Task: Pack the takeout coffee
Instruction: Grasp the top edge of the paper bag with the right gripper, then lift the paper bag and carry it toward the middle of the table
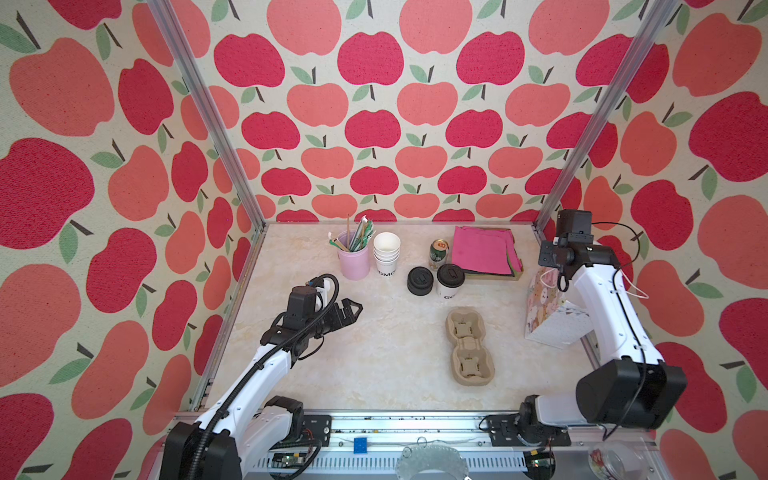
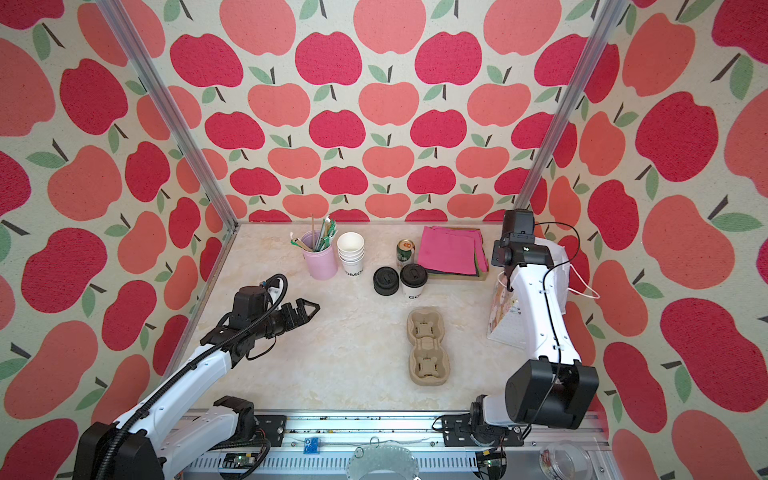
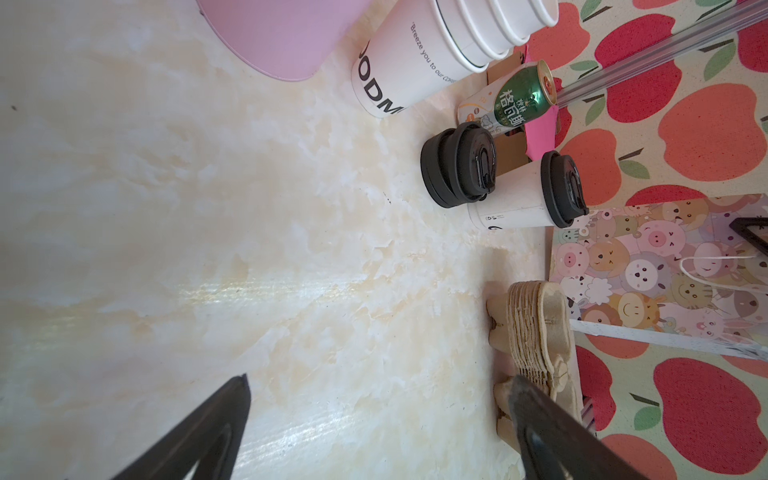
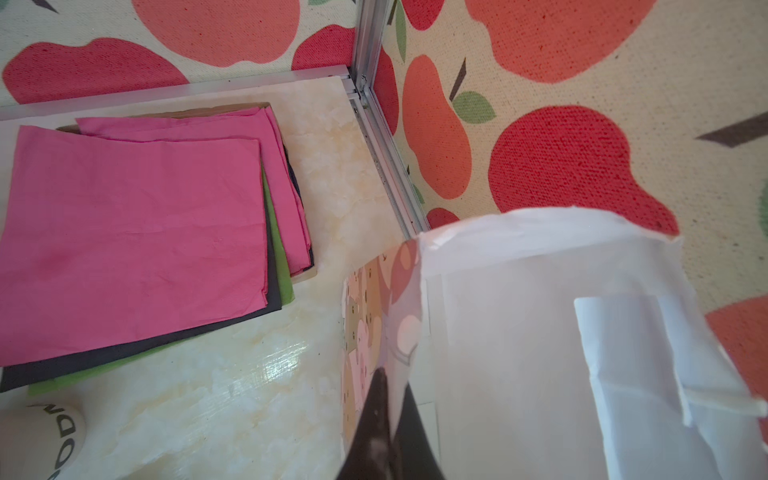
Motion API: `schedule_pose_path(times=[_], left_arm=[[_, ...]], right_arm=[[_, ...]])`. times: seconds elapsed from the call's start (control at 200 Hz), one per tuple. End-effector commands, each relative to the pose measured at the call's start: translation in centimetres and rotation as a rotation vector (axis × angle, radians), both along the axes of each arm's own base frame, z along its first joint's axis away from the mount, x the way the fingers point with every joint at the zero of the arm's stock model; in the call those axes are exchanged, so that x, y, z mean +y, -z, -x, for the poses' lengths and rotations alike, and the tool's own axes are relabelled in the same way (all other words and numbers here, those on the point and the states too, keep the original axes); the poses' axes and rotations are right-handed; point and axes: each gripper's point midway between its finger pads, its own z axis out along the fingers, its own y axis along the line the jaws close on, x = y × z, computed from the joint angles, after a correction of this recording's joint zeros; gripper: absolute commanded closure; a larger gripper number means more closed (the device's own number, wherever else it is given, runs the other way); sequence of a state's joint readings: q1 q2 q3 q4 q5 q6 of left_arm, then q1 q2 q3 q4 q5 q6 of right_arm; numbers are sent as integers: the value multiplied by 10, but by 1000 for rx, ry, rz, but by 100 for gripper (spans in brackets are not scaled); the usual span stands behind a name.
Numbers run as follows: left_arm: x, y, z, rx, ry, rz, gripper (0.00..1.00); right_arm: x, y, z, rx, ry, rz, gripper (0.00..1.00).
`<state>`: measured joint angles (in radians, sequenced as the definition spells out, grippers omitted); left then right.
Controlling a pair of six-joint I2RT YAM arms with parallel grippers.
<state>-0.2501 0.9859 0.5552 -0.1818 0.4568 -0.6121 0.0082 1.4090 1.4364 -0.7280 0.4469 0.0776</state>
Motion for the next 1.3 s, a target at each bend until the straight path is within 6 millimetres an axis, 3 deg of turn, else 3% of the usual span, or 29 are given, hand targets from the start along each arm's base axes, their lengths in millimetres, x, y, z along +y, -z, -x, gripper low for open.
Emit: schedule_pose_path(times=[0.0,0.2,0.38,0.585,0.73,0.975,1.201,1.296], left_arm=[[0,-5,-1,-29,4,2,1],[1,-8,-1,-36,-1,5,1],[1,-9,-1,-39,-1,7,1],[3,-11,1,-47,-7,2,1],[4,-13,1,-52,-12,2,1],[4,-17,1,-59,-19,6,1],[7,-19,2,-69,-35,2,1],[10,-23,3,-82,-51,-4,1]], right_arm=[[4,-49,6,-87,-11,100,100],[36,-106,13,-198,-85,219,100],[73,-144,19,-277,-180,268,100],[123,-190,31,-360,-311,339,100],[168,-211,40,-410,-443,314,100],[258,-208,57,-384,-749,231,100],[345,-180,88,-293,-1031,214,100],[373,-167,99,-256,-1102,177,100]])
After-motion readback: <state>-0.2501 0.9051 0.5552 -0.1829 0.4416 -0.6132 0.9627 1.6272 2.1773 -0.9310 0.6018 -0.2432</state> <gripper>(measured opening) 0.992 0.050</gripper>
